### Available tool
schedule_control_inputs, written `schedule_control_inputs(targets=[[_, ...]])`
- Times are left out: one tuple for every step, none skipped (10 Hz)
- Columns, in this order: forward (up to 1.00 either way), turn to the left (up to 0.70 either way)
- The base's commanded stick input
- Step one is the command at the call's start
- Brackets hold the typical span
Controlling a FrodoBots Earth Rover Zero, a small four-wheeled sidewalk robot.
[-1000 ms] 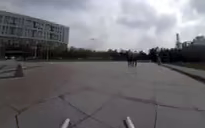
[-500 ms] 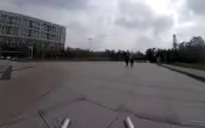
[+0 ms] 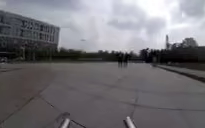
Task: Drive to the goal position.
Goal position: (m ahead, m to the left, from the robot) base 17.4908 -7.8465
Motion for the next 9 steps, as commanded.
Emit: schedule_control_inputs(targets=[[1.00, 0.00], [1.00, 0.00], [1.00, 0.00], [1.00, 0.00], [1.00, 0.00], [1.00, 0.00], [1.00, 0.00], [1.00, 0.00], [1.00, 0.00]])
